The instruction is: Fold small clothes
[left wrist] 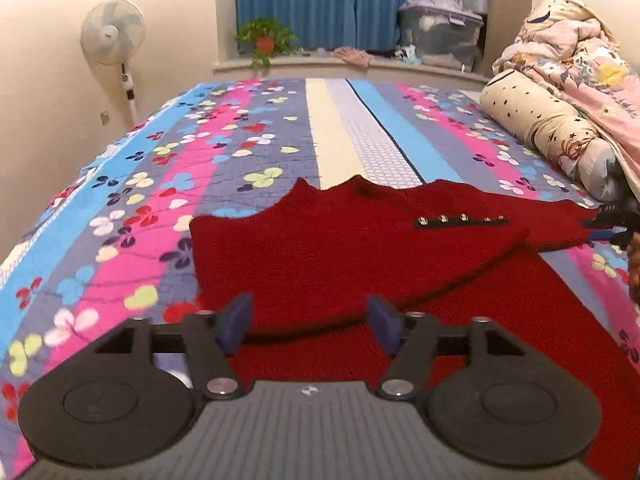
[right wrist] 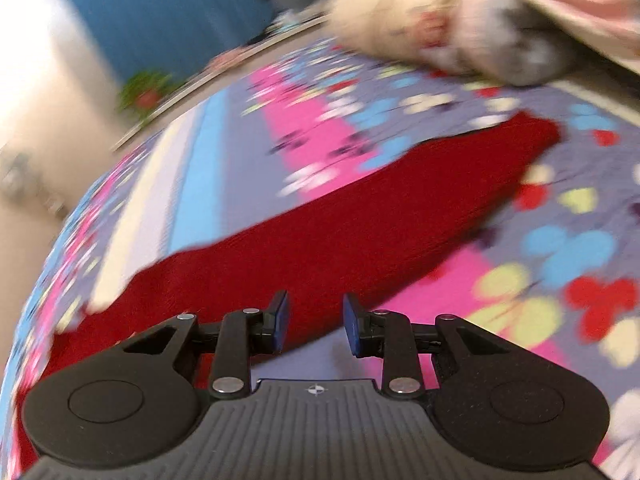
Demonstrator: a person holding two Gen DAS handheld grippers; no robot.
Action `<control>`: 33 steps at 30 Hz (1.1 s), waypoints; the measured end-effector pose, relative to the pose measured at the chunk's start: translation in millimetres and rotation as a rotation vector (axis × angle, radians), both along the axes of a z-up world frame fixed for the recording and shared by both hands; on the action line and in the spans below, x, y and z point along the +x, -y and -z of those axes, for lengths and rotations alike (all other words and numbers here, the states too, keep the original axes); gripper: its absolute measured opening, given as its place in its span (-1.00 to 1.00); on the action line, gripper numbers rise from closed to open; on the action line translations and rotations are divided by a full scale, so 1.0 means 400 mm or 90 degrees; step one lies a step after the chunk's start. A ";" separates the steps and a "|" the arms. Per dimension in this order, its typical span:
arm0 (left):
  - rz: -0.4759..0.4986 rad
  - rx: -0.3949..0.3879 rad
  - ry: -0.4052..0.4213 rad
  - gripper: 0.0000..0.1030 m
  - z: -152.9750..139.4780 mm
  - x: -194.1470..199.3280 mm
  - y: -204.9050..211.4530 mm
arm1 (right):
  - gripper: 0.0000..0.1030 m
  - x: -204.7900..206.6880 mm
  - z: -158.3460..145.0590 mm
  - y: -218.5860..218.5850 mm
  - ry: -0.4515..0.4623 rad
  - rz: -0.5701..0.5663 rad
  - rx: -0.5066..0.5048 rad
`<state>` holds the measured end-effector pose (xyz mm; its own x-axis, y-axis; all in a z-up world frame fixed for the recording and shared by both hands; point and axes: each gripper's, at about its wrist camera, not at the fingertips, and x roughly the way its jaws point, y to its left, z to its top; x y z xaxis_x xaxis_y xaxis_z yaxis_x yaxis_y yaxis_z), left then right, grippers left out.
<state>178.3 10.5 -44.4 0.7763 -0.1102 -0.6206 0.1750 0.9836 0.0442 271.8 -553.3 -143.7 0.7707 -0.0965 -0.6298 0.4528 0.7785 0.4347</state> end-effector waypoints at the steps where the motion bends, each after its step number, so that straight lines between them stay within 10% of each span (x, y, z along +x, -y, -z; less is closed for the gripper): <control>1: 0.003 0.003 -0.006 0.45 0.025 -0.009 0.013 | -0.36 -0.002 0.012 0.039 -0.001 0.032 0.005; 3: 0.011 0.038 -0.066 0.41 0.073 0.005 0.053 | -0.27 0.001 0.039 0.102 -0.003 0.077 0.022; 10: 0.010 0.012 -0.008 0.38 0.054 0.042 0.056 | -0.14 0.029 0.141 0.242 0.039 0.141 0.116; 14: -0.004 0.020 -0.019 -0.02 0.062 0.061 0.034 | -0.18 0.048 0.156 0.279 0.060 0.141 0.118; 16: -0.022 0.014 -0.036 -0.30 0.064 0.076 0.004 | -0.70 0.056 0.150 0.288 0.057 0.143 0.102; 19: -0.058 0.003 -0.057 -0.40 0.069 0.091 -0.037 | -0.75 0.055 0.088 0.258 0.073 0.151 0.039; 26: -0.128 -0.036 -0.065 -0.40 0.043 0.121 -0.119 | -0.76 0.091 -0.237 -0.226 0.251 -0.088 -0.299; 33: -0.186 -0.087 -0.070 -0.38 0.009 0.138 -0.205 | -0.68 0.077 -0.188 -0.829 0.295 -0.500 -0.303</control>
<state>233.5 92.3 -47.9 0.7161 0.0192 -0.6977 -0.1184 0.9885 -0.0944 302.4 -221.7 -68.7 0.8816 0.3779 -0.2826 -0.3923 0.9198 0.0063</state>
